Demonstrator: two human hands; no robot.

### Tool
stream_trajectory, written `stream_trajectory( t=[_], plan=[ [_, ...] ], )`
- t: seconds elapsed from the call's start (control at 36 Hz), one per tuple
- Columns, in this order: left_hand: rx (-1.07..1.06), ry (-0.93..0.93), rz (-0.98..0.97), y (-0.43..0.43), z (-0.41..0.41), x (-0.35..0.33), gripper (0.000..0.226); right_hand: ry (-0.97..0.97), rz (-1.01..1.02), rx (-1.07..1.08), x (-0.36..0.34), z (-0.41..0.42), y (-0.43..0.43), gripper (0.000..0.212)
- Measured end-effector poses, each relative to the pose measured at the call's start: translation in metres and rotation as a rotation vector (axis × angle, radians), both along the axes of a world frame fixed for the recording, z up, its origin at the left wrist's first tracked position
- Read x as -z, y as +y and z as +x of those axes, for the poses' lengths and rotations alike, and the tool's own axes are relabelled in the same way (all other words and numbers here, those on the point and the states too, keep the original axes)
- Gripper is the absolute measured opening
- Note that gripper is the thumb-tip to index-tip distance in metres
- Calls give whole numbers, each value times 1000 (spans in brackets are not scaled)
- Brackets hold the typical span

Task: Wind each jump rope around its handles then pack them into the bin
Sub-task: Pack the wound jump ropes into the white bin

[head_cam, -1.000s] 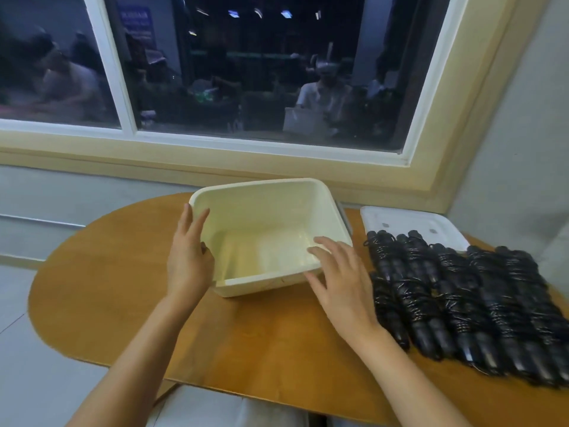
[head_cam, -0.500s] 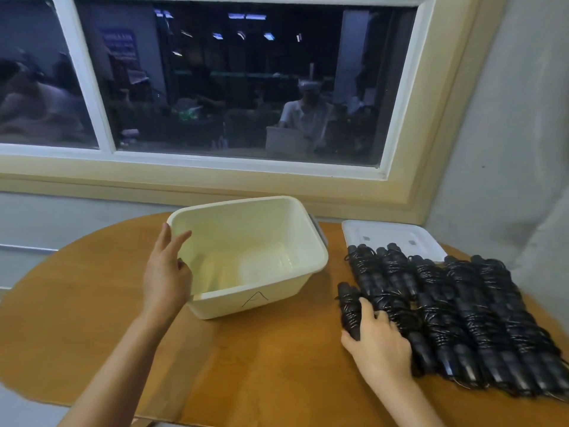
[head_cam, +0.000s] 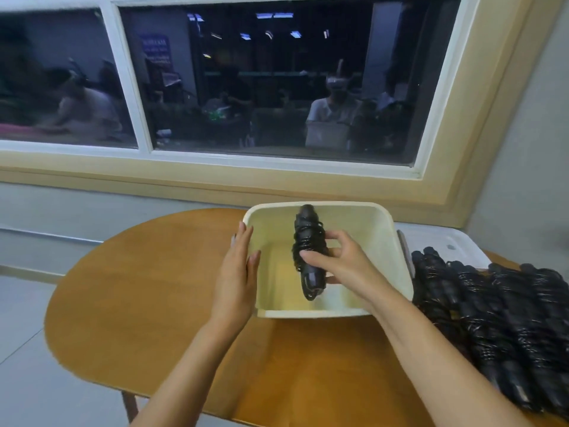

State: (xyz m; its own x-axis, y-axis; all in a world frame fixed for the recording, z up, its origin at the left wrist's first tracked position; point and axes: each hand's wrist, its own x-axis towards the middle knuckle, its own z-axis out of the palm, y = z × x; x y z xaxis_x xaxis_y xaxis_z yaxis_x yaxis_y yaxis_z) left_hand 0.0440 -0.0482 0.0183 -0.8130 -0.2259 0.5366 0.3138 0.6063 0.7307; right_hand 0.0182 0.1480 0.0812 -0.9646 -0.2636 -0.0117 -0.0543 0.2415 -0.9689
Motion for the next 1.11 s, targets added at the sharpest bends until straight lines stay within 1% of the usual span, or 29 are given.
stream_trajectory(
  t=[0.08, 0.19, 0.31, 0.42, 0.47, 0.53, 0.56, 0.64, 0.69, 0.75, 0.78, 0.83, 0.86, 0.92, 0.97, 1.03, 1.06, 1.11],
  plan=[
    [12, 11, 5, -1, 2, 2, 55, -81, 115, -65, 16, -23, -24, 65],
    [14, 21, -2, 0, 3, 2, 52, -92, 240, -59, 45, -48, -48, 73],
    [-9, 35, -49, -1, 2, 2, 51, -39, 366, -45, 66, -58, -67, 86],
    [-11, 40, -37, -3, 3, 1, 49, 86, 450, 8, 74, -57, -76, 82],
    [2, 52, -44, -3, 3, 2, 48, 85, 399, -7, 75, -57, -74, 71],
    [8, 57, -58, -2, 3, 4, 48, -3, 243, -21, 69, -54, -70, 53],
    [-21, 67, -93, -2, 2, 4, 48, -67, 154, -15, 65, -53, -66, 50],
    [-252, 108, -325, 0, 1, 2, 47, -244, -61, -7, 56, -50, -58, 56],
    [-368, 133, -494, 1, 2, -4, 48, -299, -117, -12, 53, -49, -56, 60],
    [-355, 161, -676, 3, 1, -9, 50, -311, -133, -12, 52, -49, -56, 62],
    [-303, 134, -781, 7, 1, -15, 52, -320, -143, -15, 51, -49, -56, 62],
    [-154, -24, -1015, 17, 0, -28, 58, -359, -176, -19, 51, -50, -55, 62],
    [-100, -133, -1121, 22, -3, -32, 60, -384, -195, -20, 50, -50, -54, 62],
    [-94, -339, -1310, 29, -12, -37, 61, -423, -213, -18, 49, -49, -52, 61],
    [-138, -469, -1460, 31, -19, -35, 67, -428, -190, -25, 49, -48, -49, 61],
    [-165, -524, -1537, 30, -23, -31, 71, -390, -119, -43, 48, -47, -44, 60],
    [-171, -526, -1558, 28, -23, -30, 71, -330, -36, -56, 47, -45, -40, 60],
    [-165, -500, -1551, 26, -22, -29, 68, -90, 247, -98, 43, -39, -29, 61]
  ],
)
